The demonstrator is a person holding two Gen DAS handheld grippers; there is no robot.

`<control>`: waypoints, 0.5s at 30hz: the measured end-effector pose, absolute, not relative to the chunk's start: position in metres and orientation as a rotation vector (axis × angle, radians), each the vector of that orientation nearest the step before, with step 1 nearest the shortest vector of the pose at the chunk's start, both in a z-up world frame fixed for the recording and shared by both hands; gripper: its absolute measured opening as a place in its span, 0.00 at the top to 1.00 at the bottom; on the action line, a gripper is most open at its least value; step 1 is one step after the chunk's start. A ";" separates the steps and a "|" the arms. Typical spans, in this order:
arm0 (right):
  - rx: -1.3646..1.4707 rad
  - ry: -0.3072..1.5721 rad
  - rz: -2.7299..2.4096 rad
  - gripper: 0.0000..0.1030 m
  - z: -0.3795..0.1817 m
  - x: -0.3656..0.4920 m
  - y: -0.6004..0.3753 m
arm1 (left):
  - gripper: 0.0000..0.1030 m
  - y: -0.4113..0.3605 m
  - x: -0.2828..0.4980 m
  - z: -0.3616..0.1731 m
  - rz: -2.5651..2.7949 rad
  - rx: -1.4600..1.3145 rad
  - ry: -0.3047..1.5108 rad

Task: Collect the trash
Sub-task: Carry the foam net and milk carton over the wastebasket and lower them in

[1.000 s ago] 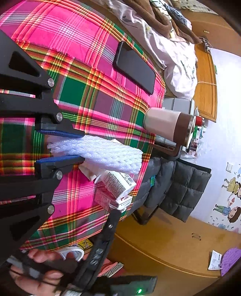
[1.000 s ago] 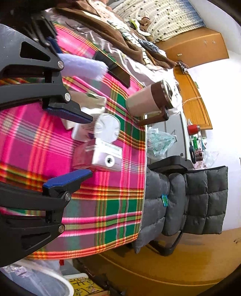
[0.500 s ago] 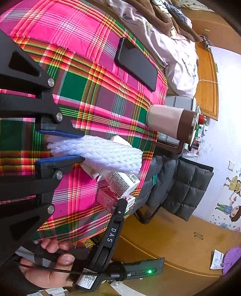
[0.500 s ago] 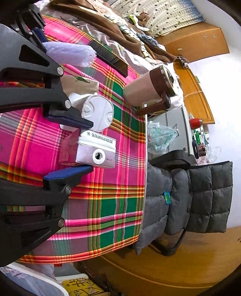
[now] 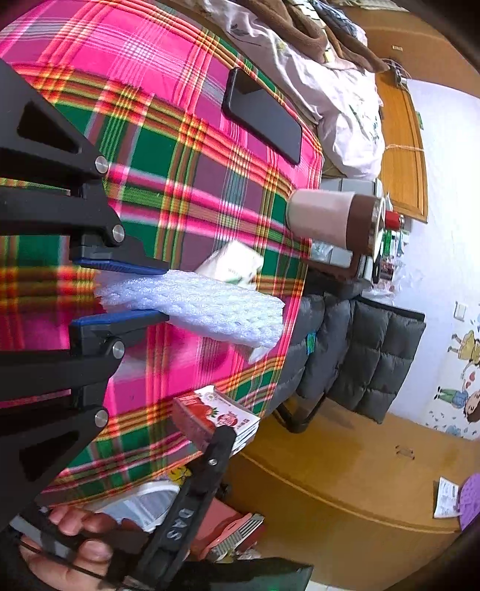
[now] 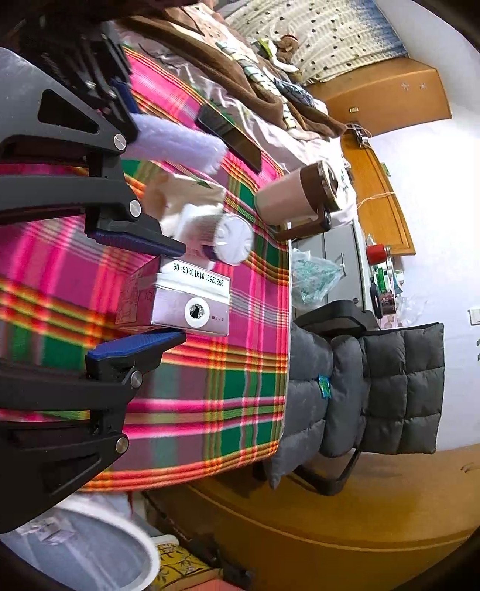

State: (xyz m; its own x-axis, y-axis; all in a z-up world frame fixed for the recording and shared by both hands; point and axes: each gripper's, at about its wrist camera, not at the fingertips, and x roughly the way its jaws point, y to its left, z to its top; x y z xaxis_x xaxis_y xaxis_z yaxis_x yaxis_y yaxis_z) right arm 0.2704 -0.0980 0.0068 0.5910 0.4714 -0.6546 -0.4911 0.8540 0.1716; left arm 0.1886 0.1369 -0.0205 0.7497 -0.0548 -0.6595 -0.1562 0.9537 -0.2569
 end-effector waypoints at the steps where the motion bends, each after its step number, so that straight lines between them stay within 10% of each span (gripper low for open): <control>1: -0.028 0.751 0.562 0.59 0.008 0.267 -0.100 | 0.82 0.133 0.186 -0.019 0.050 -0.302 0.724; 15: -0.006 0.716 0.551 0.59 0.016 0.220 -0.143 | 0.82 0.081 0.149 -0.003 -0.028 -0.270 0.734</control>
State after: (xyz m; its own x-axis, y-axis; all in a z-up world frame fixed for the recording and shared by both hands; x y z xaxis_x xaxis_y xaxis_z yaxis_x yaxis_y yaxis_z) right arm 0.2200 -0.1430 0.0165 0.6188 0.4774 -0.6238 -0.4813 0.8580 0.1791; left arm 0.1494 0.0810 -0.0032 0.7439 -0.1197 -0.6575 -0.0688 0.9649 -0.2535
